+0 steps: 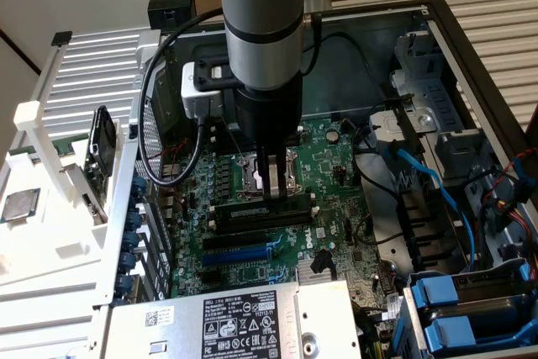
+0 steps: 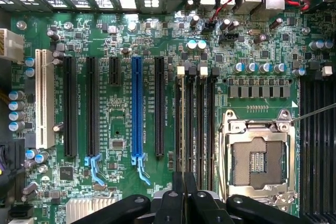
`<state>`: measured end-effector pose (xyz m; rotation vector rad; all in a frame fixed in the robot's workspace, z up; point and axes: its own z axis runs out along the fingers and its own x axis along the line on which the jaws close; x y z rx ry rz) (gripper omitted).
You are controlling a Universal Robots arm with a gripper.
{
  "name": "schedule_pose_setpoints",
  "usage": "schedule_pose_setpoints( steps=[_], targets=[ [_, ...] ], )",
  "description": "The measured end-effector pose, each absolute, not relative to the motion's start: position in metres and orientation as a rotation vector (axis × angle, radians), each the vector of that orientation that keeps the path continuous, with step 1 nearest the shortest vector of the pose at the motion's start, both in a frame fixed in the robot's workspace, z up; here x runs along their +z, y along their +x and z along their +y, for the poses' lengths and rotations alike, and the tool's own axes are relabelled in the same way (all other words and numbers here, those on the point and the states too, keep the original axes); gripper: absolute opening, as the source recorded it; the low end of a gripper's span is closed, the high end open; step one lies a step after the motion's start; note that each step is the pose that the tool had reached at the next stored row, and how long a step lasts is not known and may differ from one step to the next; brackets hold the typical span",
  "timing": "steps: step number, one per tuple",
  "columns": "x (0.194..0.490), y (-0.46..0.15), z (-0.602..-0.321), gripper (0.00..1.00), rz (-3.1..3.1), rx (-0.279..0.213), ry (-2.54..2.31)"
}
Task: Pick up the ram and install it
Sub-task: 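Insert the ram into the slot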
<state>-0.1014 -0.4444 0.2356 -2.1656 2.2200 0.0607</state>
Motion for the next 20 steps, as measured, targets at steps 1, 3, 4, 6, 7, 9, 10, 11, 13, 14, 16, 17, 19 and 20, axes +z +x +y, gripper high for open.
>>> schedule_pose_setpoints(
  steps=[1, 3, 4, 6, 7, 9, 10, 11, 13, 14, 16, 17, 19, 20],
  targets=[
    [0.2355, -0.1014, -0.4444, 0.12, 2.220, 0.061, -2.166],
    [0.2352, -0.1015, -0.4444, 0.12, 2.220, 0.061, -2.166],
    [0.2351, -0.1015, -0.4444, 0.12, 2.220, 0.061, -2.166],
    [0.2350, -0.1017, -0.4444, 0.12, 2.220, 0.061, -2.166],
    [0.2348, -0.1018, -0.4444, 0.12, 2.220, 0.061, -2.166],
    [0.2345, -0.1020, -0.4444, 0.12, 2.220, 0.061, -2.166],
    [0.2343, -0.1021, -0.4444, 0.12, 2.220, 0.061, -2.166],
    [0.2340, -0.1023, -0.4444, 0.12, 2.220, 0.061, -2.166],
    [0.2334, -0.1023, -0.4444, 0.12, 2.220, 0.061, -2.166],
    [0.2332, -0.1023, -0.4444, 0.12, 2.220, 0.061, -2.166],
    [0.2328, -0.1024, -0.4444, 0.12, 2.220, 0.061, -2.166],
    [0.2320, -0.1024, -0.4444, 0.12, 2.220, 0.061, -2.165],
    [0.2314, -0.1024, -0.4444, 0.12, 2.220, 0.061, -2.165],
    [0.2311, -0.1024, -0.4444, 0.12, 2.220, 0.061, -2.165]
  ],
)
